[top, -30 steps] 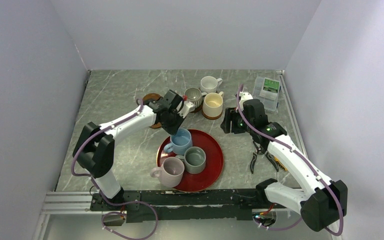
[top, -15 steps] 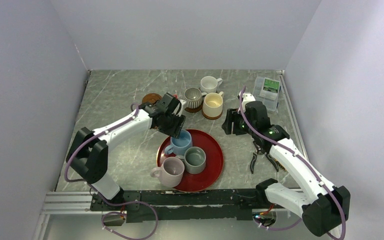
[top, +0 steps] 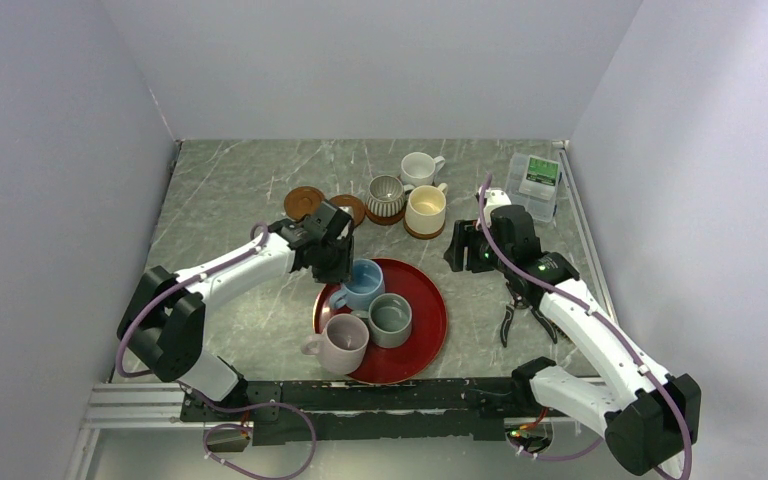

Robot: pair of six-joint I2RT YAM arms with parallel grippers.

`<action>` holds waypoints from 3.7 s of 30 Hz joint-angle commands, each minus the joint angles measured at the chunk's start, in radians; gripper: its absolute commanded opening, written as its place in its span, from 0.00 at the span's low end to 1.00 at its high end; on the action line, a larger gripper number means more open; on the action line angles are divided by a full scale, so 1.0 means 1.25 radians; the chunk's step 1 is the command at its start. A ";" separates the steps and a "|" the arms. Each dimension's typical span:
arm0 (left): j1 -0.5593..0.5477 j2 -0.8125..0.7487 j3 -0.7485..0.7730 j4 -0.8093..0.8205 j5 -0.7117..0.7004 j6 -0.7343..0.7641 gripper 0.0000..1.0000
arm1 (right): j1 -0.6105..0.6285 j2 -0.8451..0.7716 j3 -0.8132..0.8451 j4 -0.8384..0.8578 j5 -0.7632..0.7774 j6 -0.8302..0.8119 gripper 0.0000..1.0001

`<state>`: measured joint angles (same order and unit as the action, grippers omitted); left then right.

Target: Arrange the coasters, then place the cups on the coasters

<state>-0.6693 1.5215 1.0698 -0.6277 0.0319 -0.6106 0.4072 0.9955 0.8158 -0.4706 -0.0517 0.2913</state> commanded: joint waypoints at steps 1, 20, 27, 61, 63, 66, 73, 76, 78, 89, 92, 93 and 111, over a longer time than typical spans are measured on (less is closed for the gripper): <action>-0.004 0.017 0.023 0.009 -0.016 -0.018 0.36 | -0.001 -0.019 -0.002 0.011 0.014 0.006 0.65; -0.039 0.026 0.132 -0.058 -0.062 0.098 0.03 | 0.000 -0.092 0.004 0.009 0.067 -0.010 0.67; -0.038 0.017 0.231 -0.121 -0.126 0.174 0.03 | 0.001 -0.113 0.005 -0.014 0.113 -0.015 0.69; 0.242 0.431 0.710 -0.118 0.032 0.519 0.03 | 0.000 -0.118 -0.062 0.070 0.074 0.000 0.71; 0.247 0.455 0.741 -0.129 0.036 0.523 0.03 | 0.000 -0.115 -0.064 0.073 0.065 -0.001 0.71; 0.250 0.485 0.784 -0.148 0.028 0.533 0.03 | 0.000 -0.111 -0.067 0.076 0.059 -0.001 0.71; 0.257 0.528 0.848 -0.174 0.019 0.530 0.03 | -0.001 -0.095 -0.065 0.076 0.059 -0.002 0.71; 0.264 0.535 0.854 -0.175 0.024 0.518 0.03 | 0.000 -0.091 -0.064 0.076 0.057 -0.002 0.71; 0.267 0.540 0.858 -0.176 0.028 0.508 0.03 | 0.000 -0.089 -0.064 0.077 0.056 -0.002 0.71; 0.271 0.568 0.892 -0.196 0.027 0.453 0.03 | 0.000 -0.078 -0.065 0.077 0.053 -0.003 0.70; 0.272 0.567 0.890 -0.195 0.031 0.443 0.03 | 0.000 -0.080 -0.067 0.080 0.054 -0.002 0.70; 0.272 0.567 0.889 -0.195 0.032 0.439 0.03 | 0.000 -0.080 -0.067 0.080 0.054 -0.002 0.70; 0.272 0.590 0.904 -0.212 0.017 0.440 0.03 | 0.000 -0.075 -0.068 0.079 0.056 -0.001 0.70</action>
<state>-0.3332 2.2715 2.1380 -0.9199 0.0364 -0.0456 0.4072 0.9024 0.7315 -0.4168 0.0204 0.2947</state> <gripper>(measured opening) 0.069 0.705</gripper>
